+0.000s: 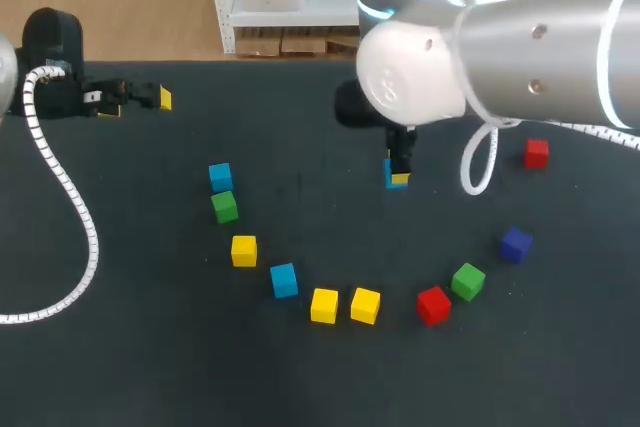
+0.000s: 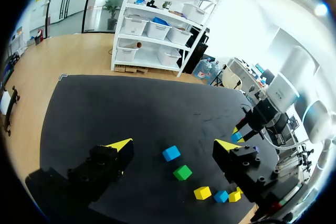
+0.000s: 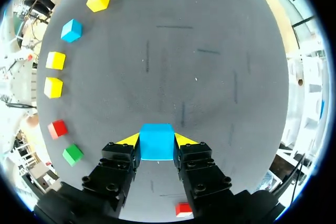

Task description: Place the blue cubes, place green cubes on the blue cubes, place the yellow cubes on the green cubes, then place the red cubes on the yellow cubes, and place purple cube on the red cubes.

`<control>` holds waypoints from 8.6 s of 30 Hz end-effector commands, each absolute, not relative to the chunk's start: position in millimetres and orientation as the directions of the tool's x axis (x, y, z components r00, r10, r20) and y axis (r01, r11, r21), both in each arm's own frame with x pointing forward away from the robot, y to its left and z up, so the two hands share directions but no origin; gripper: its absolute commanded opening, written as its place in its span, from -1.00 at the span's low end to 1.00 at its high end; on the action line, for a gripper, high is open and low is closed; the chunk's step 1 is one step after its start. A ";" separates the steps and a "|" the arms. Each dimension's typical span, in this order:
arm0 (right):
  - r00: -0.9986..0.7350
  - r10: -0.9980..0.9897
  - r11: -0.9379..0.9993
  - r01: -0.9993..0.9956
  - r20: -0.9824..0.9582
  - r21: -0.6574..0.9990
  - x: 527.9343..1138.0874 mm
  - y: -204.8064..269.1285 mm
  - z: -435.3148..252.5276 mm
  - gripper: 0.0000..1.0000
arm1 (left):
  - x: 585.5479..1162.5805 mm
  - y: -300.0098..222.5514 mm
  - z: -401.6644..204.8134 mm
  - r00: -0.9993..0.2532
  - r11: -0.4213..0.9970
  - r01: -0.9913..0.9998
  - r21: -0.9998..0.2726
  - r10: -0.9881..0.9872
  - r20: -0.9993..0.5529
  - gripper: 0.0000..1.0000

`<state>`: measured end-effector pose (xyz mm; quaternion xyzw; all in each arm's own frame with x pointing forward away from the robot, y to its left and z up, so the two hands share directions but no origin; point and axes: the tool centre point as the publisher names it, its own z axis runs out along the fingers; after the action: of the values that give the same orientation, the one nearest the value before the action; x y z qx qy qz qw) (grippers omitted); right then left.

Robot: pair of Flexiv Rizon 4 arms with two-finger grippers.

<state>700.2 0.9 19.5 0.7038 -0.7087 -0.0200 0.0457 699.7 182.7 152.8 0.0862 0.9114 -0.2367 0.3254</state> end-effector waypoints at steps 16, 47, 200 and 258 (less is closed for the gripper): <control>-0.028 -0.999 0.025 -0.992 -0.019 0.123 677.2 3.6 12.0 -1.00 | 699.6 184.6 150.9 -0.769 0.868 0.319 -0.381 0.002 -0.639 1.00; -0.033 -0.999 0.031 -0.990 -0.008 0.138 671.4 6.4 -10.3 -1.00 | 699.6 184.6 150.9 -0.769 0.868 0.319 -0.381 0.002 -0.639 1.00; -0.659 -0.342 0.909 -0.412 -0.670 -0.060 748.8 -225.4 156.0 1.00 | 699.6 184.6 150.9 -0.769 0.868 0.319 -0.381 0.002 -0.639 1.00; -0.659 -0.342 0.909 -0.412 -0.670 -0.060 748.8 -225.4 156.0 1.00 | 730.7 105.7 55.0 -0.966 0.977 0.189 -0.098 0.167 -0.200 1.00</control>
<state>750.0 -226.6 157.9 0.2096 -0.9105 -0.0520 -0.3526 721.0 110.2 60.3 0.0978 0.9844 -0.0823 0.1210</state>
